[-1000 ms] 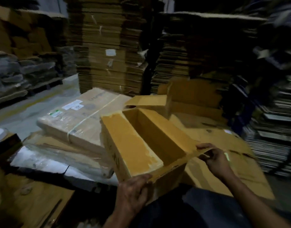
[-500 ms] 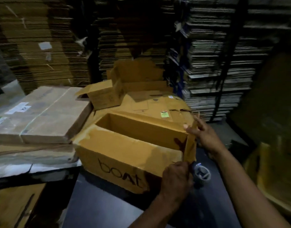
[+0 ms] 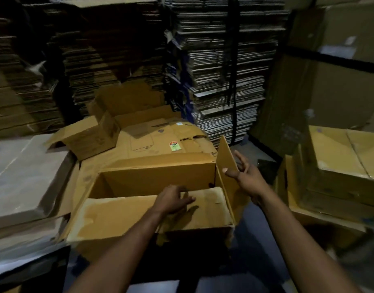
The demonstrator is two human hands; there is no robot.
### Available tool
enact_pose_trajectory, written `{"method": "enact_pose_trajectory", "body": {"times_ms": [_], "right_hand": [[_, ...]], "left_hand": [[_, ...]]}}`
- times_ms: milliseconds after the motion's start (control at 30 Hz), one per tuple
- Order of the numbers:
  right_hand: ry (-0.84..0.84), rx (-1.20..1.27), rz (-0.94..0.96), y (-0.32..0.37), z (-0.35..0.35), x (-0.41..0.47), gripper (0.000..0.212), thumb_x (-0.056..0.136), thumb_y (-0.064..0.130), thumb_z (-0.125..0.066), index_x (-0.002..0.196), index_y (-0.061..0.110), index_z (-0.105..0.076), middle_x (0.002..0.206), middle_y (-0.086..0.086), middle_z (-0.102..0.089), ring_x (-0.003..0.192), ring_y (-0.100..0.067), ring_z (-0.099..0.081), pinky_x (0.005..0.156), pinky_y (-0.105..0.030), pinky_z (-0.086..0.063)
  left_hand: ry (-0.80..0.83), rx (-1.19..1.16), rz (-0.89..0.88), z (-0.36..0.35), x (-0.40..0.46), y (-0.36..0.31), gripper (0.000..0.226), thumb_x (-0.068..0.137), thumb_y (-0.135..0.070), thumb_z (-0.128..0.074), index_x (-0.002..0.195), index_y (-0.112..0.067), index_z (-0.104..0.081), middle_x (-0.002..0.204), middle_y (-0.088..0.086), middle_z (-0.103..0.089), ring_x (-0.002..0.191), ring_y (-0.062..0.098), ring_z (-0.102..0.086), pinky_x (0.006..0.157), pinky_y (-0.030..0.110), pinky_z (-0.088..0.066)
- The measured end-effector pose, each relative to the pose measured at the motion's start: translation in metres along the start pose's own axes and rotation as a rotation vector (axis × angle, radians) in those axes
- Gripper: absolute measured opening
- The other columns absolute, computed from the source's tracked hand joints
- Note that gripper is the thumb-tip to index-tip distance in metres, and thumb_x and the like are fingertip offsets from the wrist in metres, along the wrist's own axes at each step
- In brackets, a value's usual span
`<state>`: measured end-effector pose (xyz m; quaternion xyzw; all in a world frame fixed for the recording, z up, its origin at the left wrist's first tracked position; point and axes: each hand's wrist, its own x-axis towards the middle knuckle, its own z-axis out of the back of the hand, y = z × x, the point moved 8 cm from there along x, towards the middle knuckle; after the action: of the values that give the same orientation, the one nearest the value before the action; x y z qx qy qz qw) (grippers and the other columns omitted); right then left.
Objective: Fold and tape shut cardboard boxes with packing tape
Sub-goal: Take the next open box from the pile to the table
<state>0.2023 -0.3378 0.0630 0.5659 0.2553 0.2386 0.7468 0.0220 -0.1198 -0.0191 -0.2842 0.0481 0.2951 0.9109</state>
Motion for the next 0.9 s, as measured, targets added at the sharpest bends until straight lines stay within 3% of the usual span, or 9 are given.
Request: {"method": "enact_pose_trajectory", "body": {"times_ms": [133,200,300,367,433,533,667,800,900], "right_hand": [[-0.044,0.004,-0.063,-0.015,0.006,-0.014,0.103,0.068,0.072,-0.088,0.155,0.06,-0.034,0.163,0.003,-0.044,0.14,-0.028,-0.052,0.113,-0.06,-0.047],[-0.076,0.019,-0.064,-0.017,0.008,-0.021,0.095,0.071,0.074,-0.085,0.153,0.061,-0.038,0.157,0.005,-0.046,0.135,-0.027,-0.054,0.109,-0.056,-0.05],[-0.138,0.07,-0.036,-0.011,0.014,-0.032,0.076,0.09,0.065,-0.074,0.157,0.046,-0.044,0.146,0.007,-0.052,0.118,-0.015,-0.06,0.092,-0.038,-0.05],[-0.16,0.133,-0.036,-0.01,0.02,-0.037,0.06,0.098,0.063,-0.065,0.152,0.039,-0.054,0.137,0.01,-0.062,0.112,-0.012,-0.064,0.092,-0.037,-0.051],[-0.173,0.224,-0.058,-0.011,0.027,-0.04,0.048,0.102,0.063,-0.058,0.138,0.034,-0.067,0.116,0.011,-0.076,0.108,-0.014,-0.073,0.093,-0.04,-0.057],[-0.167,0.329,-0.101,-0.013,0.028,-0.041,0.053,0.106,0.063,-0.05,0.136,0.024,-0.07,0.091,0.01,-0.078,0.082,-0.008,-0.074,0.069,-0.029,-0.058],[-0.118,0.247,-0.119,-0.011,0.011,-0.039,0.054,0.105,0.067,-0.048,0.128,0.027,-0.075,0.12,-0.003,-0.079,0.106,-0.022,-0.075,0.084,-0.04,-0.056],[-0.041,0.177,-0.146,-0.017,-0.015,-0.033,0.055,0.104,0.069,-0.047,0.126,0.027,-0.076,0.121,0.0,-0.078,0.117,-0.025,-0.072,0.092,-0.05,-0.059],[0.109,0.036,-0.208,-0.028,-0.041,-0.03,0.055,0.102,0.073,-0.046,0.12,0.032,-0.079,0.123,0.0,-0.076,0.12,-0.027,-0.068,0.104,-0.057,-0.054]], "left_hand": [[0.147,0.124,-0.029,-0.008,0.024,0.001,0.087,0.084,-0.099,-0.044,0.141,-0.037,-0.065,0.149,-0.004,-0.065,0.152,0.029,-0.042,0.123,0.068,-0.026],[0.246,0.025,-0.019,-0.015,0.027,-0.002,0.087,0.083,-0.098,-0.048,0.137,-0.033,-0.068,0.135,-0.002,-0.074,0.138,0.027,-0.059,0.123,0.071,-0.03],[0.177,0.003,-0.049,-0.002,0.024,-0.007,0.067,0.08,-0.086,-0.072,0.113,-0.028,-0.075,0.11,-0.002,-0.079,0.101,0.02,-0.074,0.098,0.056,-0.061],[0.014,0.189,-0.122,0.026,0.003,-0.025,0.067,0.08,-0.086,-0.069,0.121,-0.033,-0.072,0.118,-0.003,-0.076,0.104,0.021,-0.07,0.092,0.047,-0.061],[-0.055,0.272,-0.219,0.05,-0.03,-0.048,0.051,0.096,-0.066,-0.071,0.138,-0.038,-0.067,0.128,-0.006,-0.073,0.114,0.02,-0.067,0.096,0.043,-0.057],[0.111,0.245,-0.255,0.058,-0.07,-0.064,0.041,0.107,-0.039,-0.067,0.148,-0.039,-0.062,0.128,-0.007,-0.071,0.104,0.011,-0.062,0.088,0.032,-0.053],[0.078,0.264,-0.345,0.05,-0.127,-0.073,0.035,0.105,-0.033,-0.071,0.138,-0.045,-0.069,0.114,-0.022,-0.067,0.085,-0.002,-0.057,0.068,0.016,-0.044],[-0.021,0.345,-0.499,0.033,-0.175,-0.068,0.032,0.105,-0.051,-0.062,0.135,-0.045,-0.072,0.122,-0.018,-0.075,0.101,0.006,-0.07,0.085,0.034,-0.062],[-0.069,0.399,-0.578,0.022,-0.192,-0.067,0.032,0.106,-0.054,-0.051,0.126,-0.041,-0.073,0.112,-0.014,-0.074,0.092,0.01,-0.071,0.076,0.039,-0.063]]}}
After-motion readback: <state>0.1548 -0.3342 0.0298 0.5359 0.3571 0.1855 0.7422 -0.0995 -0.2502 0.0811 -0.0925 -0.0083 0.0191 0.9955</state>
